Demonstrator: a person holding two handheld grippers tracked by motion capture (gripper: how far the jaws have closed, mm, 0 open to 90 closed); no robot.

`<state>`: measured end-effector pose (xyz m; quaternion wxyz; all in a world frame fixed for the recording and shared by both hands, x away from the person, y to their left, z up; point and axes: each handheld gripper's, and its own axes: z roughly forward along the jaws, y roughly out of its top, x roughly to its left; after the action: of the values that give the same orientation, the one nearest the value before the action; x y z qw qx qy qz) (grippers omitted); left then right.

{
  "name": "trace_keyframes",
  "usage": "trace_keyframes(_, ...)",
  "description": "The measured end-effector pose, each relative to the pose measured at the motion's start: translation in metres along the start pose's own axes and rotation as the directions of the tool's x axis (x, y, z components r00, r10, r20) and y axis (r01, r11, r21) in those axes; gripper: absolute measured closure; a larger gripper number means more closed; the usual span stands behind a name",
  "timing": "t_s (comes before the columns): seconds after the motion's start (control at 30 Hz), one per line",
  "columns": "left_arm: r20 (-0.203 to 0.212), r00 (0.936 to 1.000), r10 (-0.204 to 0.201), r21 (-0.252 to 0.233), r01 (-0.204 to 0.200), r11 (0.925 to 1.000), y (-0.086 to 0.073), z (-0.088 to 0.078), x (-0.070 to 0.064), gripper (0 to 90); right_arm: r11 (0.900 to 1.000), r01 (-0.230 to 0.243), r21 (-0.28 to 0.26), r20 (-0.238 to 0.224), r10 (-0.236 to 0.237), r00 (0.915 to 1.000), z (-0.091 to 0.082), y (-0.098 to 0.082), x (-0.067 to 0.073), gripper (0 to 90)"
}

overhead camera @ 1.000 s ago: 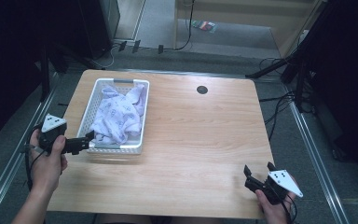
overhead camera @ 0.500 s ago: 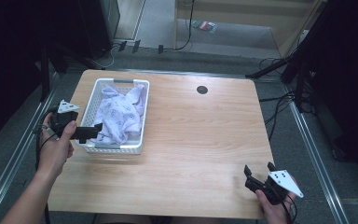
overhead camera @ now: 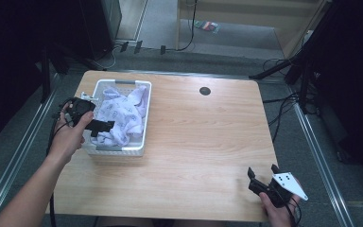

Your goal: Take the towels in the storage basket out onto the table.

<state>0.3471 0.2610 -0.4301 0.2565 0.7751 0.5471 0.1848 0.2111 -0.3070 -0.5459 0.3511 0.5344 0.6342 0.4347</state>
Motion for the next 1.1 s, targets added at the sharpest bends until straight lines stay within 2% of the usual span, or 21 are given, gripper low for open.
trace_keyframes(0.13, 0.011, 0.9999, -0.004, 0.021, 0.004, 0.9998, 0.007, 0.004, 0.0, 0.0, 1.0, 0.0, -0.002, -0.001, 0.0, 1.0, 0.0, 0.0, 0.0, 12.7)
trace_keyframes(0.3, 0.024, 0.9995, -0.019, 0.084, 0.017, 0.9963, 0.018, 0.019, -0.001, 0.0, 1.0, -0.001, -0.002, -0.002, 0.001, 1.0, 0.0, 0.0, 0.0, 12.7)
trace_keyframes(0.4, 0.028, 0.9995, -0.014, 0.113, 0.011, 0.9936, 0.021, 0.027, -0.001, 0.0, 1.0, 0.0, -0.002, -0.002, 0.0, 1.0, 0.0, 0.0, 0.0, 12.7)
trace_keyframes(0.53, 0.038, 0.9987, -0.033, 0.132, 0.028, 0.9908, 0.024, 0.036, 0.0, 0.0, 1.0, 0.0, -0.002, -0.002, 0.0, 1.0, 0.0, 0.0, 0.0, 12.7)
trace_keyframes(0.57, 0.064, 0.9964, -0.056, 0.147, 0.046, 0.988, 0.025, 0.041, 0.0, 0.0, 1.0, 0.0, -0.003, -0.002, 0.0, 1.0, 0.0, 0.0, 0.0, 12.7)
trace_keyframes(0.6, 0.076, 0.9953, -0.06, 0.159, 0.047, 0.9861, 0.026, 0.043, 0.0, 0.0, 1.0, 0.0, -0.003, -0.003, -0.001, 1.0, 0.0, 0.0, 0.0, 12.7)
trace_keyframes(0.77, 0.092, 0.9918, -0.088, 0.189, 0.069, 0.9795, 0.029, 0.054, -0.003, 0.0, 1.0, -0.001, -0.003, -0.003, 0.001, 1.0, 0.0, 0.0, 0.0, 12.7)
trace_keyframes(0.93, 0.085, 0.9904, -0.109, 0.215, 0.089, 0.9725, 0.036, 0.07, -0.007, 0.0, 1.0, -0.001, -0.002, -0.002, 0.001, 1.0, 0.0, 0.0, 0.0, 12.7)
trace_keyframes(1.1, 0.041, 0.9911, -0.127, 0.228, 0.114, 0.9669, 0.04, 0.082, -0.009, 0.0, 1.0, 0.0, -0.003, -0.003, 0.0, 1.0, 0.0, 0.0, 0.0, 12.7)
